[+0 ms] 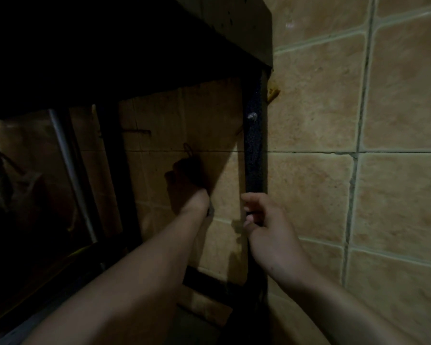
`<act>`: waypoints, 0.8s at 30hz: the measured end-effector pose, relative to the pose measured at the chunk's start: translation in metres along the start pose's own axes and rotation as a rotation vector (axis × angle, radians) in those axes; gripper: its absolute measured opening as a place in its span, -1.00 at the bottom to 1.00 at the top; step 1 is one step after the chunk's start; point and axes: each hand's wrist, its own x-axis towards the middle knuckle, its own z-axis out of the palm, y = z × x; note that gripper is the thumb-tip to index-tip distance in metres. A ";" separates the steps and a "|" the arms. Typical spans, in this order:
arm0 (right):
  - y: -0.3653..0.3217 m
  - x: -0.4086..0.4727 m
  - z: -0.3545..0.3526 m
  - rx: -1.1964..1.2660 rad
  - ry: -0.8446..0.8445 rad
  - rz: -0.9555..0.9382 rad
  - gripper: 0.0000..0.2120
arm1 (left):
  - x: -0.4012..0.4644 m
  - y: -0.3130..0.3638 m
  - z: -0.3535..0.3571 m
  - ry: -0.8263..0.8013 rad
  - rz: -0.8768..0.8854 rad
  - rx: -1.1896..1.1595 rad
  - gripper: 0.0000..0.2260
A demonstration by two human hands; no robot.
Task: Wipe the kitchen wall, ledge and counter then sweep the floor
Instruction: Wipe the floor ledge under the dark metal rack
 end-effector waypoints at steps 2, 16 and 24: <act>0.002 0.000 0.000 -0.005 0.011 0.008 -0.60 | -0.012 -0.001 0.006 -0.007 0.061 0.023 -0.55; 0.002 -0.005 -0.010 0.045 0.007 0.060 -0.65 | 0.017 0.005 0.002 -0.022 -0.033 -0.026 -0.41; 0.012 -0.017 0.008 -0.007 -0.030 0.097 -0.60 | -0.047 -0.040 0.009 -0.227 0.084 0.014 -0.73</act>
